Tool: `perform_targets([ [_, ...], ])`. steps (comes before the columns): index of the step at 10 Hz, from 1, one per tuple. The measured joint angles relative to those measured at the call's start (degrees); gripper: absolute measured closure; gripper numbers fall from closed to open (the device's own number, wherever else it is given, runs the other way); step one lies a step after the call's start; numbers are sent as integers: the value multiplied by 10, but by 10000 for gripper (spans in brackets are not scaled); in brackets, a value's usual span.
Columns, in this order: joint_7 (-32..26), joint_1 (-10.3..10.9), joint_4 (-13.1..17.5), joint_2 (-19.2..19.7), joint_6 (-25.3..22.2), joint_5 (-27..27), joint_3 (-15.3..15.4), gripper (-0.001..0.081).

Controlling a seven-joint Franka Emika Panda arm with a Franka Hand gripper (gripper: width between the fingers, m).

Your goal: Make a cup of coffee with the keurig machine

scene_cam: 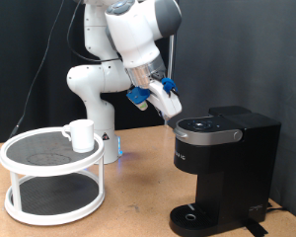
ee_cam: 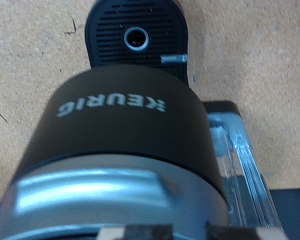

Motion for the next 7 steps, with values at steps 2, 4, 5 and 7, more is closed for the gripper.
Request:
perform_targets([
  [2,14,-5,-44,-42,19,38,-7,806],
  [4,42,-14,-94,-88,64,58,-8,806],
  [5,42,-16,-119,-116,78,62,-9,806],
  [7,40,-16,-118,-111,62,58,-9,806],
])
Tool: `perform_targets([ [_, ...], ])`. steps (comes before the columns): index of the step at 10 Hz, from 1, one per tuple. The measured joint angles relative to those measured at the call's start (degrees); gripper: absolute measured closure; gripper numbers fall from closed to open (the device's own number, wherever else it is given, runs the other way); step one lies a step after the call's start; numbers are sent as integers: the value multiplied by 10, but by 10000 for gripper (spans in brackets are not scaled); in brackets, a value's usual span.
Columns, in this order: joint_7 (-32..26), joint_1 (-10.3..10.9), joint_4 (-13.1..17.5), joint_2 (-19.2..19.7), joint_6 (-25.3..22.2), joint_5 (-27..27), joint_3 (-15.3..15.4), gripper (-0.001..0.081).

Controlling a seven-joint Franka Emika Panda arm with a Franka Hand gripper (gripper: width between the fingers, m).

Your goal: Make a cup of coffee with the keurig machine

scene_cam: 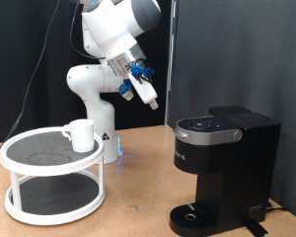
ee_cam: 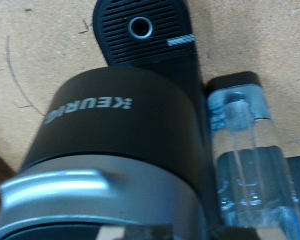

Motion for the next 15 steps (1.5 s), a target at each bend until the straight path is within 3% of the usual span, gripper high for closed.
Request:
perform_targets([
  [2,8,-1,-15,-7,9,27,-2,806],
  [5,42,-17,-68,-63,25,79,-15,806],
  [10,-8,-45,-120,-149,-36,45,-58,806],
  [12,-11,-46,-122,-151,-42,44,-60,806],
  [15,-24,-66,-135,-189,-110,10,-90,806],
])
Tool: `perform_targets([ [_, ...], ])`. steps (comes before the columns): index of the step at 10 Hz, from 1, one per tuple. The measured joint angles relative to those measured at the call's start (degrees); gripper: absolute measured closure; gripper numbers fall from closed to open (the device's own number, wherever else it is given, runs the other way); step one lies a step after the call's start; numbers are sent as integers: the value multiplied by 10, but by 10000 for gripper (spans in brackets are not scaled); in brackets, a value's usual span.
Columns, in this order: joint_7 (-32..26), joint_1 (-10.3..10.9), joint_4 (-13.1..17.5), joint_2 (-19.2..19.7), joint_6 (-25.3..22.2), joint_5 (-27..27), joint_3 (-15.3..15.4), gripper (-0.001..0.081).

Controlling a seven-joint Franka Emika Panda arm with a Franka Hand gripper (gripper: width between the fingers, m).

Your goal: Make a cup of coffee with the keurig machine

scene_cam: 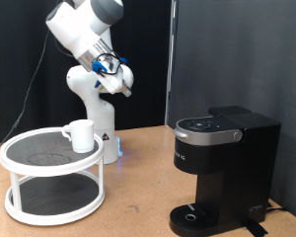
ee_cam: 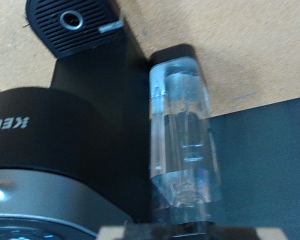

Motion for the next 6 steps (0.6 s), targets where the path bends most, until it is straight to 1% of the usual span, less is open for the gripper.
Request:
perform_targets([
  [1,-3,-11,-2,-14,-24,-16,-12,806],
  [3,-15,-35,-5,-36,-53,-49,-36,806],
  [5,-40,-58,-5,-52,-78,-85,-61,806],
  [6,-49,-66,-7,-63,-87,-91,-70,806],
])
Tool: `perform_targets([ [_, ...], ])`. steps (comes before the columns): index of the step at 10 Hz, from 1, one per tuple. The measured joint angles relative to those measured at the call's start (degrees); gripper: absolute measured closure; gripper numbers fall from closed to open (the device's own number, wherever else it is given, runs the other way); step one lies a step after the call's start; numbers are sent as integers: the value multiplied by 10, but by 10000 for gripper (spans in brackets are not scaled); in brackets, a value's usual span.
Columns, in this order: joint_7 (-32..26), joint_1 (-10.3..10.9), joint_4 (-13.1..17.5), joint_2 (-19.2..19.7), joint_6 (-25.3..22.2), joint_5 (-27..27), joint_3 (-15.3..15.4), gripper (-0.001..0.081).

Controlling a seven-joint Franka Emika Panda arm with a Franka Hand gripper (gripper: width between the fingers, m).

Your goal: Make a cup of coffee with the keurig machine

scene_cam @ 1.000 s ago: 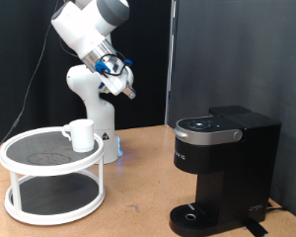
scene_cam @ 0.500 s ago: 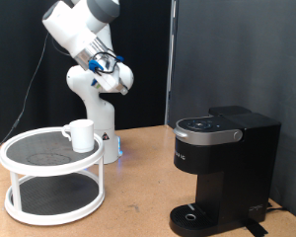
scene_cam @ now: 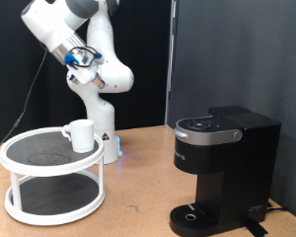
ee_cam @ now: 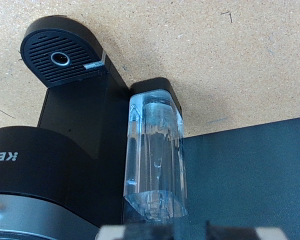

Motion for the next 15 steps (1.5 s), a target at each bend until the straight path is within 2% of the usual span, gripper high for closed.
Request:
perform_targets([
  [3,0,-7,-1,1,0,0,-10,806],
  [7,-12,-57,0,2,4,-26,-63,806],
  [11,-43,-62,12,10,-12,-57,-106,806],
  [15,-53,-64,7,12,-3,-95,-120,806],
])
